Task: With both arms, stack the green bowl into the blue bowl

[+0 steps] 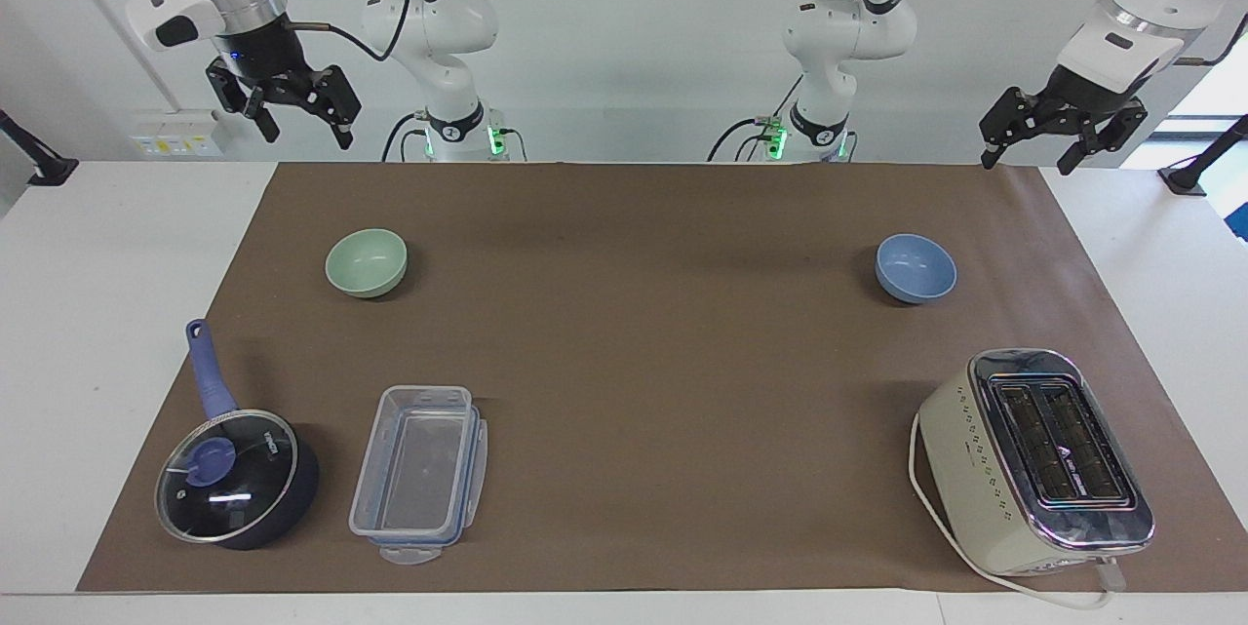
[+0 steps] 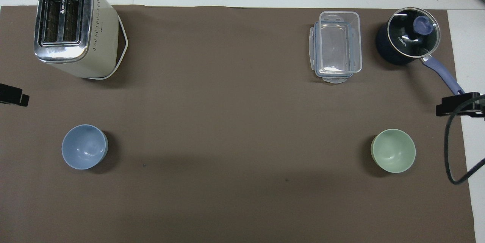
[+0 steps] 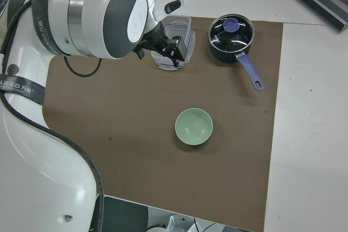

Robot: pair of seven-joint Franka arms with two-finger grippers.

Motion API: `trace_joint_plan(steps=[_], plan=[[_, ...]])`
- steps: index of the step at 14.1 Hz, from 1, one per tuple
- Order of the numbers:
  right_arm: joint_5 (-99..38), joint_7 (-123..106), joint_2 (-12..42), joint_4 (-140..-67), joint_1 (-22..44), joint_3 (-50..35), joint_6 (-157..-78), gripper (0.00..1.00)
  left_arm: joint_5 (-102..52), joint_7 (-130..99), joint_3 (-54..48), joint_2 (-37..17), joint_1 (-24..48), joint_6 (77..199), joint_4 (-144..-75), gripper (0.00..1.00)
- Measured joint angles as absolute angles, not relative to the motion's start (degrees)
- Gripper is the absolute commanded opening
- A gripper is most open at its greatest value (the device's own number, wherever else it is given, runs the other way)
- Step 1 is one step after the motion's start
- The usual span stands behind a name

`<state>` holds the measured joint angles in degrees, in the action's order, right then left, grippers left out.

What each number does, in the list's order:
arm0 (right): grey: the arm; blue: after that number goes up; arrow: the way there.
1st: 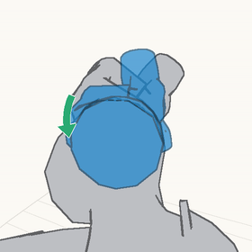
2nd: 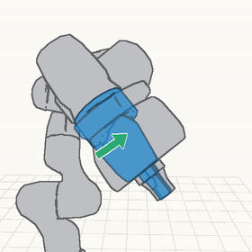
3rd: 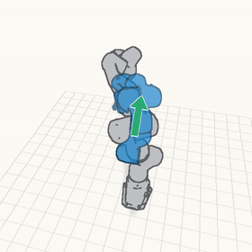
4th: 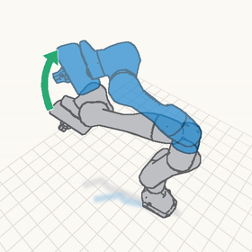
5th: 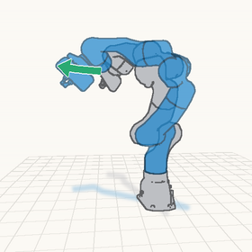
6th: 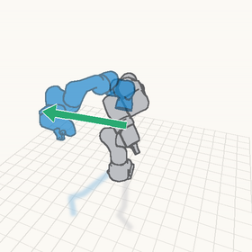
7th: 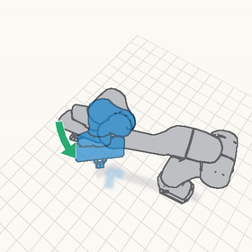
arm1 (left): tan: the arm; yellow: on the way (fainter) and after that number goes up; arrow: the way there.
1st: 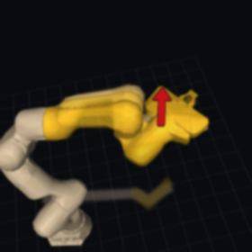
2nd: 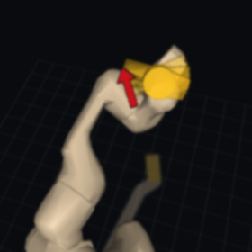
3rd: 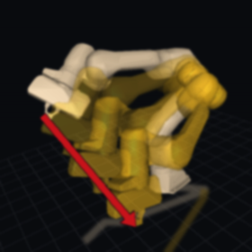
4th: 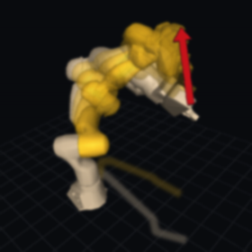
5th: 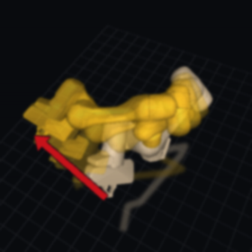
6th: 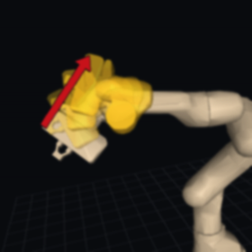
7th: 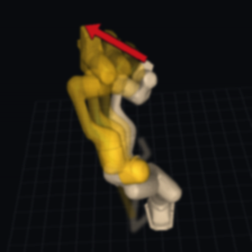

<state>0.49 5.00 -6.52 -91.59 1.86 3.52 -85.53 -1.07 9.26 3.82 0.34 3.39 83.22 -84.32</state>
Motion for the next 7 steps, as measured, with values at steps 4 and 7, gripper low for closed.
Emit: trace_joint_plan(steps=[4, 7], plan=[[0.5, 4.7, -6.5, -91.6, 1.9, 3.5, -85.4, 1.00, -1.1, 9.3, 3.8, 0.4, 3.4, 83.2, -84.3, 1.00], [0.5, 4.7, -6.5, -91.6, 1.9, 3.5, -85.4, 1.00, -1.1, 9.3, 3.8, 0.6, 3.4, 83.2, -84.3, 1.00]])
